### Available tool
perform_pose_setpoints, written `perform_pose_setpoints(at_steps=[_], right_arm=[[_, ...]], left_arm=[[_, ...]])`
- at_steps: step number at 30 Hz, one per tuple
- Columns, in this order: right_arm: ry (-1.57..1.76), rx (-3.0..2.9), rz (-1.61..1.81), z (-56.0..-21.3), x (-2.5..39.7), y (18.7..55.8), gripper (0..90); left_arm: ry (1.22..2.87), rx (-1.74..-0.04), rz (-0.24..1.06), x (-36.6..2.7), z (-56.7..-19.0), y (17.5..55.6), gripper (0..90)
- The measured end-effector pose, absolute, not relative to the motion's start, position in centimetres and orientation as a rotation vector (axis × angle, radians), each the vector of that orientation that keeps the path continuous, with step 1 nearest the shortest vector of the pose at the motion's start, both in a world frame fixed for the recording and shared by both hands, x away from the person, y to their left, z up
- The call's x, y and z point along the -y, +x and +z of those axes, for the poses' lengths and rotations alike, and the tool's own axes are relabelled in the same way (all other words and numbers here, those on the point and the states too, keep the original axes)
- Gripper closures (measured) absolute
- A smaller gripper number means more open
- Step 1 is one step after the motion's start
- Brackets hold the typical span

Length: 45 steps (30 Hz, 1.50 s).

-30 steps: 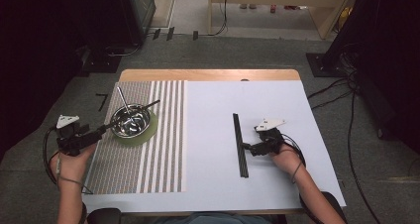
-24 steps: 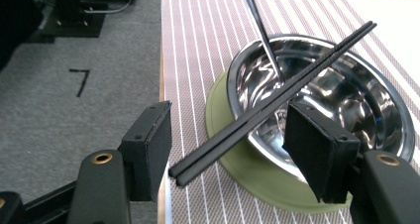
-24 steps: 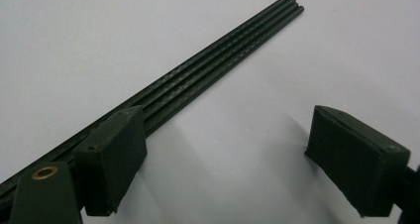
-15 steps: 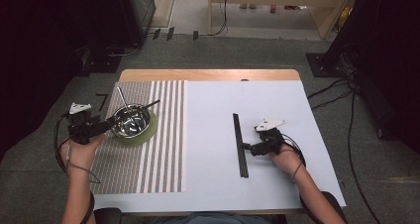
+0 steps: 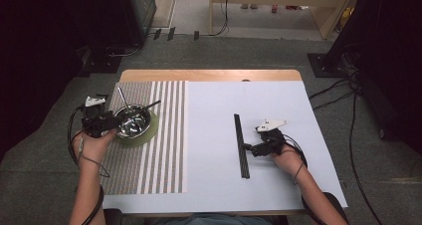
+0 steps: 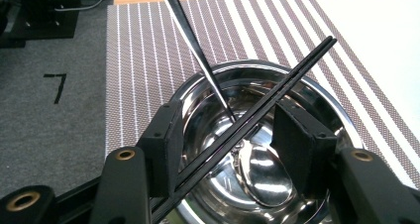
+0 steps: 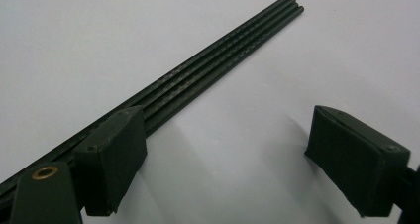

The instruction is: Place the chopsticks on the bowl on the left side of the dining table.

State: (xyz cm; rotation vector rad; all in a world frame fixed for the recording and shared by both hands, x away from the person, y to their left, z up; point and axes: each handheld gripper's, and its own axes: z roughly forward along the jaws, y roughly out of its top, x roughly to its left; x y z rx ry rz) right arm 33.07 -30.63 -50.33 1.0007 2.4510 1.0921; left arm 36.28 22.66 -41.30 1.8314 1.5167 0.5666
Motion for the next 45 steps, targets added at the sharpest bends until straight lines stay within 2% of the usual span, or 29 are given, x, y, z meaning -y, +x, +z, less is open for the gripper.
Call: perform_pose_setpoints(at_steps=[6, 11, 17, 29, 33, 45], right_arm=[[1.001, -2.452, 1.092, -50.3, 30.6, 33.1, 15.1], [1.000, -2.452, 1.091, -50.3, 30.6, 33.1, 15.1], [1.001, -2.451, 1.091, -50.3, 30.6, 33.1, 15.1], [1.000, -2.452, 1.091, -50.3, 30.6, 33.1, 15.1], [1.000, -2.452, 1.091, -50.3, 30.6, 33.1, 15.1], [0.999, -2.452, 1.090, -50.3, 30.6, 33.1, 15.1]], left_arm=[[1.817, -1.515, 0.545, -22.1, -41.2, 36.6, 50.1], [1.824, -1.494, 0.523, -21.7, -41.1, 36.9, 56.4], [1.812, -1.488, 0.526, -21.2, -41.4, 37.7, 52.2], [1.841, -1.475, 0.556, -19.8, -42.1, 39.0, 79.2], [1.862, -1.469, 0.563, -19.5, -42.3, 39.4, 83.6], [1.914, -1.442, 0.608, -19.1, -42.9, 40.1, 81.1]])
